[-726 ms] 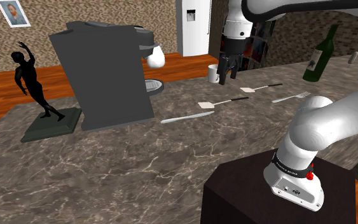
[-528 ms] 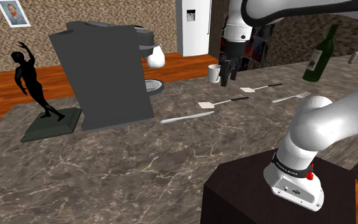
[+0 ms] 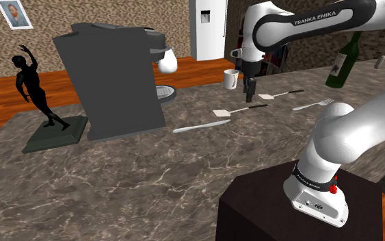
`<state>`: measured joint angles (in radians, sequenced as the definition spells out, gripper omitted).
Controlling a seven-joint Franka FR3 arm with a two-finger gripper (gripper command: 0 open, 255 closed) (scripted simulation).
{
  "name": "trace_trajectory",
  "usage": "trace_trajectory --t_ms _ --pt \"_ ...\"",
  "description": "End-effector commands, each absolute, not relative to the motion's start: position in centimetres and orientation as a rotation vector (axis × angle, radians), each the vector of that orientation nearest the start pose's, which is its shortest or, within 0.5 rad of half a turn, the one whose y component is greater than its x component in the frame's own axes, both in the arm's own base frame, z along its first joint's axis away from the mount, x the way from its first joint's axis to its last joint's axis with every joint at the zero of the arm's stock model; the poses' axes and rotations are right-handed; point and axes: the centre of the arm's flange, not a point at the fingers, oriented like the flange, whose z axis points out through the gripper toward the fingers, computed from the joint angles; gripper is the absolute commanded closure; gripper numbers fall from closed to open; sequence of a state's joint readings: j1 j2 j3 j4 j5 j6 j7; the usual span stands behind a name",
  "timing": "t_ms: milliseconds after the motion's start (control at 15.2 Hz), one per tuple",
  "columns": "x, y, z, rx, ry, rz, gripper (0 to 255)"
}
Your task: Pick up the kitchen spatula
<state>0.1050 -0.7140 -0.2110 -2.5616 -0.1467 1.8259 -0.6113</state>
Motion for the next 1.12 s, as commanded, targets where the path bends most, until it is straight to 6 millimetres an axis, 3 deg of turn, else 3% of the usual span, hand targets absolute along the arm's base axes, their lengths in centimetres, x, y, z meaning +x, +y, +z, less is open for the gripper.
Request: trace_trajectory --t_ms 0,264,726,858,924,1056 --pt "34.3 -6.7 46.9 -2.930 -1.157 0.063 0" --pt "36.7 -8.8 44.0 -2.789 -1.511 0.092 0" --pt "36.7 -8.8 40.0 -2.789 -1.511 0.092 0" --pt "36.7 -8.8 40.0 -2.789 -1.511 0.092 0" --pt "36.7 -8.7 40.0 -2.789 -1.511 0.092 255" --pt "36.7 -8.7 40.0 -2.789 -1.511 0.092 255"
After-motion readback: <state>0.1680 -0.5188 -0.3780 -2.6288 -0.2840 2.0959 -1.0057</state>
